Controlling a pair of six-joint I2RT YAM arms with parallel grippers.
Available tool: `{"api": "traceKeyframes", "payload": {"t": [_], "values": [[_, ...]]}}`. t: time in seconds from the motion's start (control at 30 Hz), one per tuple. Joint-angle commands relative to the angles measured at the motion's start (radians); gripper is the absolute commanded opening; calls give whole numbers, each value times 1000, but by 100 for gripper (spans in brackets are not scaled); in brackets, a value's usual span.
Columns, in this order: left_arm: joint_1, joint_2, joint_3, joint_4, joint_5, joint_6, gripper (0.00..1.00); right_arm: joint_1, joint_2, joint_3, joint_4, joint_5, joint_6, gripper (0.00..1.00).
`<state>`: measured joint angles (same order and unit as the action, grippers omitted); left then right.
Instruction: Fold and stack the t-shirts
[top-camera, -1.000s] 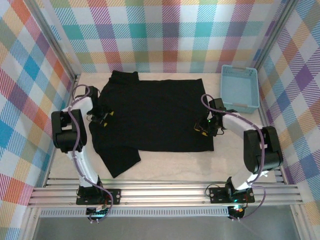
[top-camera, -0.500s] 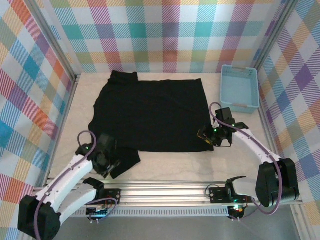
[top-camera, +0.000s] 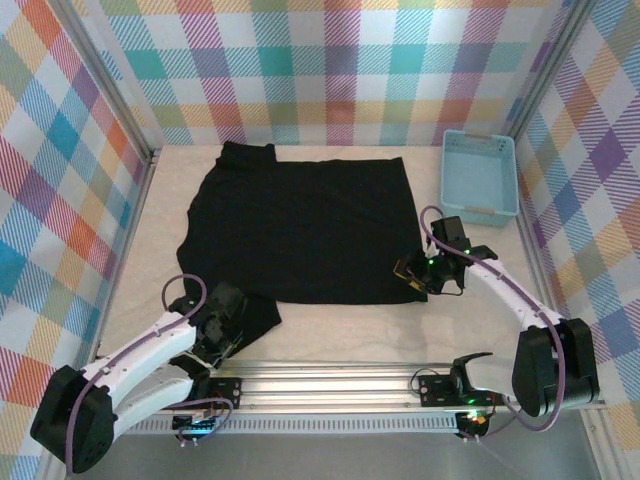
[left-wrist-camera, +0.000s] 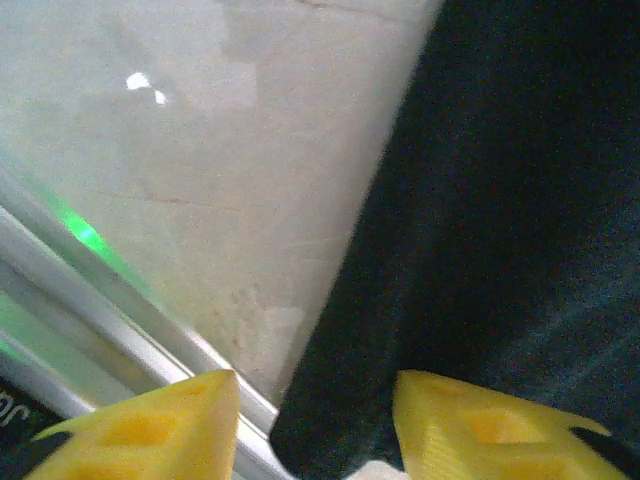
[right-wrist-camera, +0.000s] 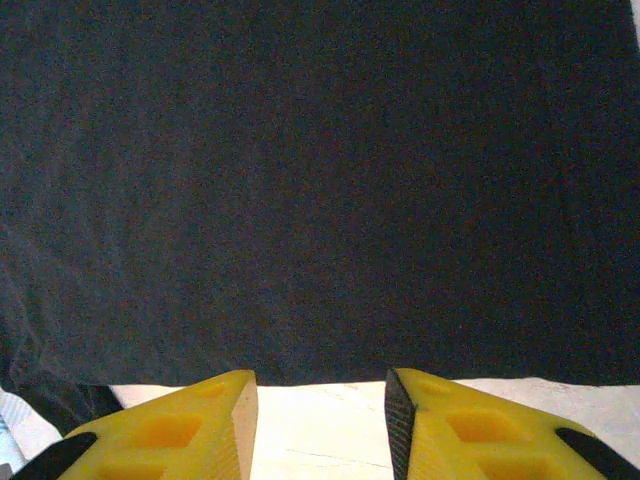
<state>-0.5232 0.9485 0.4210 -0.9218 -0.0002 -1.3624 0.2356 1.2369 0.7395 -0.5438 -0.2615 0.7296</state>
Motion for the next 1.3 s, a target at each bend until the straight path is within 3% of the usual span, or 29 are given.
{"api": "traceKeyframes", "payload": {"t": [0.0, 0.13, 0.37, 0.5, 0.67, 0.93, 1.07, 1.27], "values": [[-15, 23, -13, 72, -28, -20, 29, 4, -5, -7, -17, 8, 21, 39], [-25, 8, 32, 61, -60, -12, 0, 2, -39, -43, -33, 73, 79, 39], [-55, -120, 93, -78, -74, -16, 0, -104, -129, -161, -24, 155, 218, 36], [-55, -153, 74, -73, -54, -26, 0, -139, -57, -178, 18, 89, 245, 33], [-55, -160, 74, -67, -52, -24, 0, -139, -74, -239, 67, 78, 318, 31], [-55, -177, 81, -75, -51, -15, 0, -142, -19, -235, 145, 96, 301, 30], [-55, -193, 79, -74, -47, -14, 0, -141, 24, -223, 148, 82, 291, 19], [-55, -229, 87, -76, -39, -14, 0, -141, -32, -247, 109, 96, 303, 24]]}}
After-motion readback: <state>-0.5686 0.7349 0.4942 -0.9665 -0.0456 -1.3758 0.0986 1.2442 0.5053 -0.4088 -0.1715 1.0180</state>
